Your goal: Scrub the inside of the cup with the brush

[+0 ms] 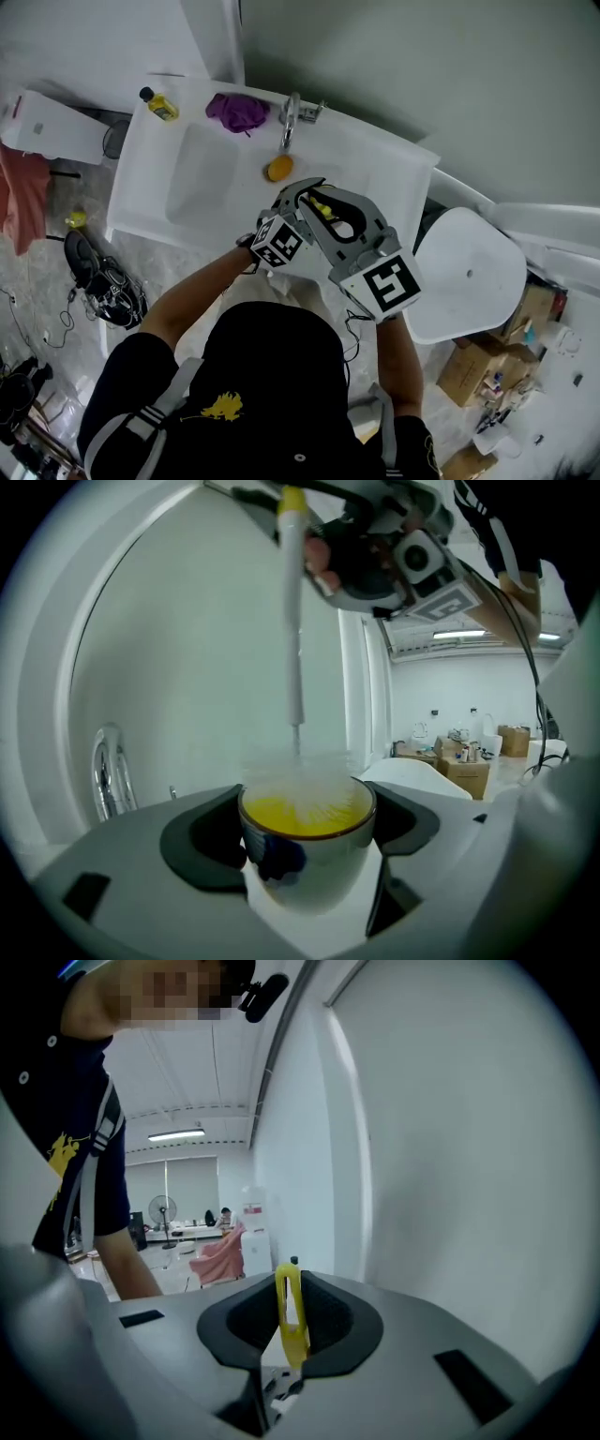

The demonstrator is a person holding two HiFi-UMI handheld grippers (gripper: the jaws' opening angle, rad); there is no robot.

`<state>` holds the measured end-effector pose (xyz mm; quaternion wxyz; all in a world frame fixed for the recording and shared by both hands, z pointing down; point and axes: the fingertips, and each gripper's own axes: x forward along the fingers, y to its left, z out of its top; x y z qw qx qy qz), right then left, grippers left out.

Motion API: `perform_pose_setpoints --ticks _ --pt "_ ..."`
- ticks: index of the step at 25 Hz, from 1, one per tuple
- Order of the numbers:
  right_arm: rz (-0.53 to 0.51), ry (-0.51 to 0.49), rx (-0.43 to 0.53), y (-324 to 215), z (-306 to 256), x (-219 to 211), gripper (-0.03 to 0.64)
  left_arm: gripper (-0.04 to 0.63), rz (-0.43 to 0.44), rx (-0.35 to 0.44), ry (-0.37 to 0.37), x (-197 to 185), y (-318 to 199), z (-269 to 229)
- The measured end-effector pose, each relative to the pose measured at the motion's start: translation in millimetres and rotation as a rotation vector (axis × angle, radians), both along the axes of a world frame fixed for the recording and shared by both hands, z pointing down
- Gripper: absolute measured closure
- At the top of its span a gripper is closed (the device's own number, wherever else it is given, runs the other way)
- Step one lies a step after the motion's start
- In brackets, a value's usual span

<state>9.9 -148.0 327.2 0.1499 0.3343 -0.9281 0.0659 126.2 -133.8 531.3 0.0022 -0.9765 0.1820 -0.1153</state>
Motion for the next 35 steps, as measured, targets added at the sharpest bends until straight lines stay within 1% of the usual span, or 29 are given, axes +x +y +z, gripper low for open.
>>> perform_pose_setpoints --ticks 3,6,9,12,15,18,20,22,24,25,28,31,33,35 --pt "0.078 -0.032 0.028 -24.2 -7.8 22.7 0.546 0.189 0.032 0.007 0.027 5.8 15.8 -11.9" --pt "0.159 -0.079 0.023 -35.7 -13.7 51.8 0.546 0.189 0.042 0.005 0.039 3.6 21.7 -16.0" --pt "0.207 -0.099 0.001 -30.5 -13.2 74.5 0.546 0.189 0.020 -0.007 0.036 -4.0 15.4 -12.8" --pt "0.218 -0.087 -0.028 -13.2 -4.7 83.1 0.548 0.189 -0.028 -0.030 0.025 -16.0 1.4 -6.0" --pt "0.193 -0.072 -0.051 7.6 6.0 74.8 0.548 0.189 -0.071 -0.041 0.008 -28.8 -14.4 2.3" --pt "0.133 -0.062 -0.041 22.6 8.7 48.9 0.549 0.189 -0.084 -0.038 -0.009 -33.0 -23.8 6.6" --pt "0.075 -0.056 0.008 26.6 0.1 23.0 0.549 0.189 -0.073 -0.033 -0.016 -29.3 -22.6 5.9" --pt "0.033 -0.019 0.061 26.2 -8.3 2.5 0.549 0.189 -0.055 -0.028 -0.009 -22.6 -15.7 1.1" --pt "0.030 0.017 0.078 20.2 -12.2 -5.2 0.549 0.189 -0.032 -0.021 0.004 -14.7 -5.3 -5.3" --pt "0.041 0.019 0.082 14.6 -14.5 -5.0 0.549 0.189 -0.018 -0.014 0.011 -10.7 0.7 -8.3" --pt "0.110 -0.003 0.090 -5.4 -22.2 10.1 0.549 0.189 0.021 0.008 0.027 -1.8 18.4 -17.3" --pt "0.176 -0.016 0.081 -17.9 -21.4 44.9 0.549 0.189 0.035 0.008 0.037 -0.9 26.1 -21.0" --pt "0.222 -0.060 0.046 -17.0 -18.2 68.0 0.548 0.189 0.019 -0.011 0.044 -6.1 22.8 -16.0" --pt "0.259 -0.130 0.000 -10.0 -12.4 85.0 0.549 0.189 -0.022 -0.034 0.036 -16.5 12.6 -4.5"
